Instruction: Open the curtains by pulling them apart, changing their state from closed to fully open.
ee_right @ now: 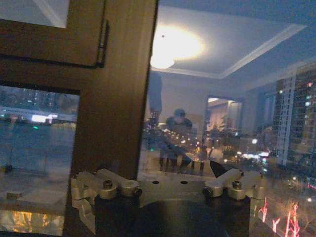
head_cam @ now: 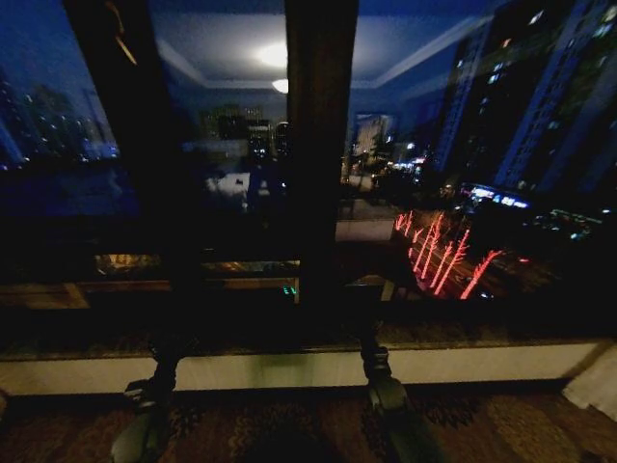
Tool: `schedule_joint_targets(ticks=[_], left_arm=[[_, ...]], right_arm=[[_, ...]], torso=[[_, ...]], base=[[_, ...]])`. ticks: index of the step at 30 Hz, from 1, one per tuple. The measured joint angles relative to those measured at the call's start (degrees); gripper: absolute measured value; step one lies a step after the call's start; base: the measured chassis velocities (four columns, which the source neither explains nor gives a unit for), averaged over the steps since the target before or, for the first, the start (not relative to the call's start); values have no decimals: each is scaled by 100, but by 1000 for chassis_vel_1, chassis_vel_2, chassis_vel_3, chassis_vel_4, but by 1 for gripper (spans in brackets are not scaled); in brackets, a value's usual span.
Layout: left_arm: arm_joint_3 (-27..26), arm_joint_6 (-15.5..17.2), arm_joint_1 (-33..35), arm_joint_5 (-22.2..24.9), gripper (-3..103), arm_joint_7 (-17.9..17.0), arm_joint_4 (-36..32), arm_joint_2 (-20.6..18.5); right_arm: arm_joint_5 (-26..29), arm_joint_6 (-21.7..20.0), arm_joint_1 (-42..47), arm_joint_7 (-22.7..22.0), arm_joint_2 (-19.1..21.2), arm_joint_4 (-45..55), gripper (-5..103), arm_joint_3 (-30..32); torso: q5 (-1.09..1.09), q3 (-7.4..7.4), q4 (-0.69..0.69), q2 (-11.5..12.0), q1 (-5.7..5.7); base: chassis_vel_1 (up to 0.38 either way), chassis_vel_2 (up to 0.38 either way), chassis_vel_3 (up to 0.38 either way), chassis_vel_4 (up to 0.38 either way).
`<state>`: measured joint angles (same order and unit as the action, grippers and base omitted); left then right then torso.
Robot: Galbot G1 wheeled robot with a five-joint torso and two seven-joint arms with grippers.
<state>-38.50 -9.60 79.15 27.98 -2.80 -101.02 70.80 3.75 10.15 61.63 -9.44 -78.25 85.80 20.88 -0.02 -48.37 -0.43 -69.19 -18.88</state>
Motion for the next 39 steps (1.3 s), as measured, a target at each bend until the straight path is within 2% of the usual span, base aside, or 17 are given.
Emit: schedule_joint_targets(ticks=[7, 16, 26, 39], left_arm=[[1, 0, 0, 0, 100, 0, 0, 0], [4, 0, 0, 0, 100, 2, 0, 2], [5, 0, 1, 0, 100, 2, 0, 2], [5, -1, 1, 0, 100, 3, -1, 2]], right_arm=[[0, 0, 0, 0, 2, 0, 100, 1], [0, 0, 0, 0, 2, 0, 100, 3], [0, 0, 0, 0, 3, 0, 100, 3], [0, 0, 0, 0, 3, 0, 100, 4]], torso=[[4, -1, -4, 1, -1], [2, 0, -3, 1, 0], [2, 0, -4, 1, 1], [4, -1, -4, 1, 0]], base=[[7, -27, -12, 29], [66, -220, -65, 241], [182, -349, -194, 352], [298, -442, -285, 428]])
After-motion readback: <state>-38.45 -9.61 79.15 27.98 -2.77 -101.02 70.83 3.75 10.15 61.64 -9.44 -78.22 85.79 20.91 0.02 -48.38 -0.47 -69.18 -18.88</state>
